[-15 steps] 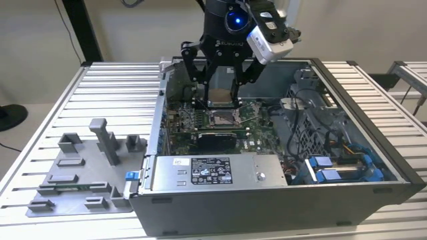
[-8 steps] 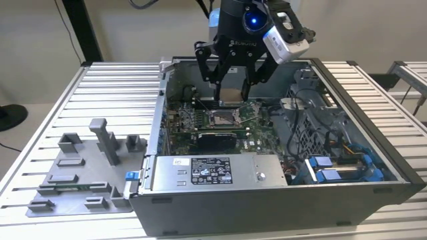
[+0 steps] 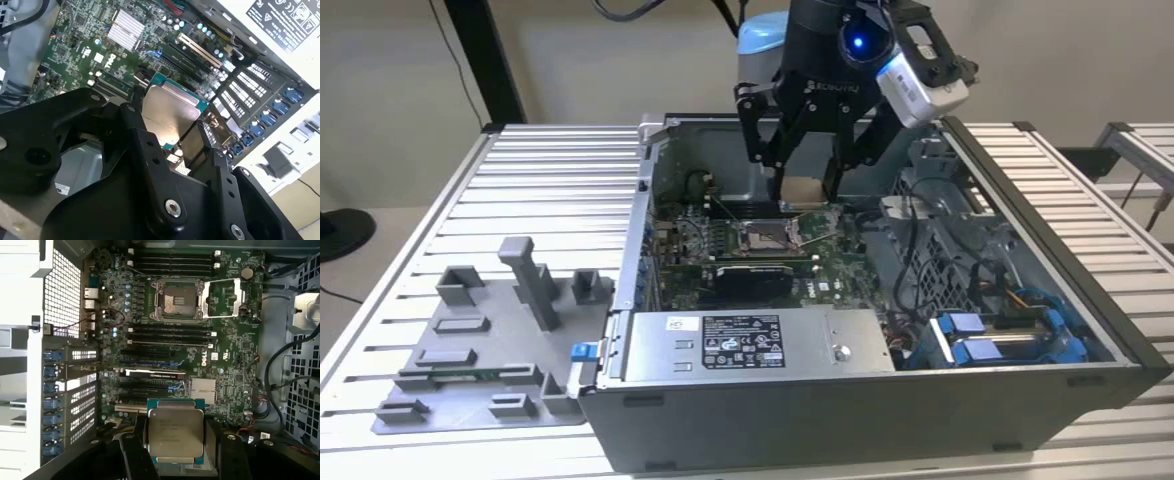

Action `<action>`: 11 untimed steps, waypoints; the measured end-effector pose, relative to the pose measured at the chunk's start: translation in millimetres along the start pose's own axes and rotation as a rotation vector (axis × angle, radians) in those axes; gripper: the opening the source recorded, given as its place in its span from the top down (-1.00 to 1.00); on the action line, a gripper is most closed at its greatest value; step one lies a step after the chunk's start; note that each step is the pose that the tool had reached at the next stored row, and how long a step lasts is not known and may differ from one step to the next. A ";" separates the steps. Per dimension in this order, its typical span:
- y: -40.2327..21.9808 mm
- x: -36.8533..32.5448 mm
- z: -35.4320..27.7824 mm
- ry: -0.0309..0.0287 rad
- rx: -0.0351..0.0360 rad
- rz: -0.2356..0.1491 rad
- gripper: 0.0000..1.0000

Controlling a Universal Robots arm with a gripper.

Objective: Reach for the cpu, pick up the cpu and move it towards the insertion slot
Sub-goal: 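Pick up the cpu and move it towards the insertion slot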

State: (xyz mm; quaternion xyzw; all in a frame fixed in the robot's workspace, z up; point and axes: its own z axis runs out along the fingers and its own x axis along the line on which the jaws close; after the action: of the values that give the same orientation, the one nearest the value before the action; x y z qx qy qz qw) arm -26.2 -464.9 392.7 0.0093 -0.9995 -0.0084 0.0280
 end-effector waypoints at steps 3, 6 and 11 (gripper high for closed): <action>-0.1 -4.7 -0.1 0.0002 0.0001 0.000 1.00; -0.1 -7.8 -0.2 0.0002 0.0000 0.000 1.00; -0.1 -10.1 -0.2 0.0002 0.0001 0.000 1.00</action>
State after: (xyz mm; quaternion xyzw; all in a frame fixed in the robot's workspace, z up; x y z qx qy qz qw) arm -16.1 -464.8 392.3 0.0092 -0.9995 -0.0084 0.0281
